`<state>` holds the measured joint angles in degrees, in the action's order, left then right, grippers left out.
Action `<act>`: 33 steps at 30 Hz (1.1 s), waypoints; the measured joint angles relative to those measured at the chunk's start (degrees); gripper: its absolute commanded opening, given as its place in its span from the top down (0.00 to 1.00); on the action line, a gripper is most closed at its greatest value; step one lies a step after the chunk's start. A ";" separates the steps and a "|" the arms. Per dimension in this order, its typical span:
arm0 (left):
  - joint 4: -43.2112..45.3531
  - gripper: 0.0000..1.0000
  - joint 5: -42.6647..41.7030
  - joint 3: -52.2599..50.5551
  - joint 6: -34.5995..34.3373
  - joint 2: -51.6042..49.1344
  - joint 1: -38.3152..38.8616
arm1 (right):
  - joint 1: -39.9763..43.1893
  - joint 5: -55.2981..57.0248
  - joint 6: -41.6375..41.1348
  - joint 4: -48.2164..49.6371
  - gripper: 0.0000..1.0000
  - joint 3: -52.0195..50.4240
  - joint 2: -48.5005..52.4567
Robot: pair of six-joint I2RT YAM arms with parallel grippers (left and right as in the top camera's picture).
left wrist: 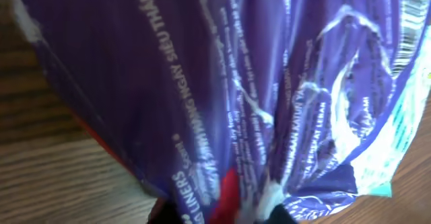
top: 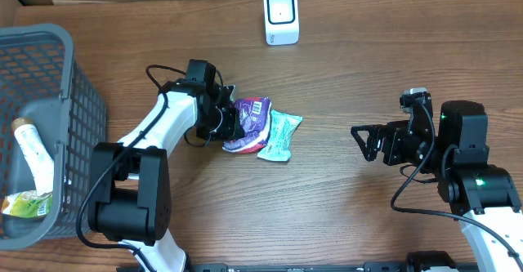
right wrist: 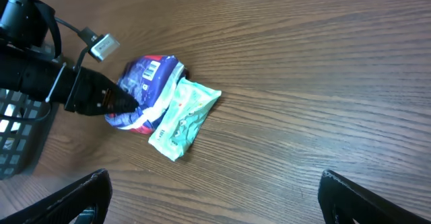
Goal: Scan the item barcode
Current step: 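Lift the purple pack out and place it left of the wipes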
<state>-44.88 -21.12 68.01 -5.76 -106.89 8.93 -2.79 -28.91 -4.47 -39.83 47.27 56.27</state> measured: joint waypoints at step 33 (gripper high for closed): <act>-34.88 0.17 6.38 48.74 -1.70 8.00 -2.40 | 0.00 -1.33 -0.04 0.22 0.00 0.00 0.00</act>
<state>-79.77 -14.74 116.75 -7.46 -98.89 6.52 -2.79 -30.24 -4.51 -39.62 47.27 56.27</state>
